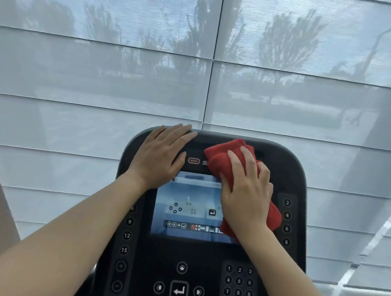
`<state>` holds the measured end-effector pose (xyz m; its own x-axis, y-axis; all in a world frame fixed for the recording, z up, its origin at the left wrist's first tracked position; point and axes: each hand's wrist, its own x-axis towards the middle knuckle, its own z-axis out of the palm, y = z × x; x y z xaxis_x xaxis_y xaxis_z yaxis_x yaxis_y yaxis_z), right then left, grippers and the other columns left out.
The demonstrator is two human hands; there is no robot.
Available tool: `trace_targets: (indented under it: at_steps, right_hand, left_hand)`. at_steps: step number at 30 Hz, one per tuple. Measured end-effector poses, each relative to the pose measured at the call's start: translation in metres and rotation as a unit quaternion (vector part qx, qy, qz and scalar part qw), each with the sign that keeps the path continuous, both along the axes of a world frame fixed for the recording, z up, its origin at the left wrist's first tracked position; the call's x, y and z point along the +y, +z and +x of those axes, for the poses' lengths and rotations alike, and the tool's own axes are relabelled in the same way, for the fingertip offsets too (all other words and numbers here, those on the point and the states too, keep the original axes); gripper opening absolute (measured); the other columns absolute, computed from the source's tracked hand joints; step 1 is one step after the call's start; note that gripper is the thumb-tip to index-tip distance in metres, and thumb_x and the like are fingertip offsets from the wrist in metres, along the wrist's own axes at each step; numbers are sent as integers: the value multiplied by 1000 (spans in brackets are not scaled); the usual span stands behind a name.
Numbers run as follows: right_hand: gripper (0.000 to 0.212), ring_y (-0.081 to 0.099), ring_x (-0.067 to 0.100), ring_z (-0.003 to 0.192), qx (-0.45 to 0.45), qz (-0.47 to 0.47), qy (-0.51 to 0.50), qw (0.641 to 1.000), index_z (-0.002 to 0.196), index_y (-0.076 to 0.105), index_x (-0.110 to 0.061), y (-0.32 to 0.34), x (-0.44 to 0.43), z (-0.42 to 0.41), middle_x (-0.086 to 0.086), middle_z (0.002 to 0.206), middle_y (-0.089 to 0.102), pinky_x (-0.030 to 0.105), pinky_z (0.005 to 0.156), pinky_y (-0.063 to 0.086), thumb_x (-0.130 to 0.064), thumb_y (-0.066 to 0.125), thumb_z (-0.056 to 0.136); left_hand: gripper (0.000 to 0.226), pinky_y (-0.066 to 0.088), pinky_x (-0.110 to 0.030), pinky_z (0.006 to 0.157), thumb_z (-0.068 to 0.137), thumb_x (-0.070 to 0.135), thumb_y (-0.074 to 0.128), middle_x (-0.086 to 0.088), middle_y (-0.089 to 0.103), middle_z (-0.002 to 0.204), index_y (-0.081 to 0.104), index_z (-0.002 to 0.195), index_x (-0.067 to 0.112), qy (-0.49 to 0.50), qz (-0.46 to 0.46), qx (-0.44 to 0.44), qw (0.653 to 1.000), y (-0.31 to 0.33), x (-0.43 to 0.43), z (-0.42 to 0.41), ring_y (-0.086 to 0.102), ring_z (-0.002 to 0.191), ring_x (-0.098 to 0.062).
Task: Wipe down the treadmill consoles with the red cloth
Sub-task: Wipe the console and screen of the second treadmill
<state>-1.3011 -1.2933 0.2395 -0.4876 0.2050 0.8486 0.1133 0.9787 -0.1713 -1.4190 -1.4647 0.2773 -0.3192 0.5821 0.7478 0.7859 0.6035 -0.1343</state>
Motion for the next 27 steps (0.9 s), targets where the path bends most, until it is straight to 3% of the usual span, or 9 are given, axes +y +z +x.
trace_targets:
  at_steps: [3,6,9,16,21,27]
  right_hand:
    - [45,44,41,115,1,-23,-11,1000,128,51,-19,12,-4,-8,7,140,44,52,74,44,-27,62,85]
    - [49,46,42,114,-12,16,-6,1000,129,50,-20,-2,-12,0,7,140,45,53,74,46,-25,66,82]
    - [51,47,42,113,-23,39,11,999,128,51,-20,-17,-25,8,6,138,47,55,76,46,-23,69,80]
    - [46,40,43,117,-27,20,73,997,131,49,-20,14,-79,-31,8,142,42,58,81,41,-27,60,87]
    - [48,41,40,117,-23,18,28,999,130,49,-20,2,-120,-40,5,141,43,54,75,43,-29,61,85]
    - [44,41,38,117,-38,-1,22,999,131,47,-22,-29,-137,-22,4,142,42,52,76,43,-34,52,89]
  left_hand:
    - [48,23,-42,111,90,24,37,-8,41,144,45,136,13,-1,0,0,1000,-2,-1,3,35,133,-24]
    - [48,27,-47,108,89,22,37,-9,38,145,47,134,12,11,24,-16,1000,-15,-19,9,34,133,-25]
    - [49,28,-49,108,91,26,36,-5,33,148,40,139,16,26,-8,-22,999,-42,-58,15,29,136,-22]
    - [52,29,-38,107,92,30,38,-5,27,152,37,142,15,43,-73,-63,994,-68,-114,29,25,139,-22]
    - [54,39,-37,101,92,30,37,-1,19,155,31,144,15,25,-44,-116,992,-87,-130,36,29,137,-19]
    - [53,37,-37,103,95,27,35,0,18,155,24,146,17,-11,19,-143,989,-110,-134,41,31,136,-17]
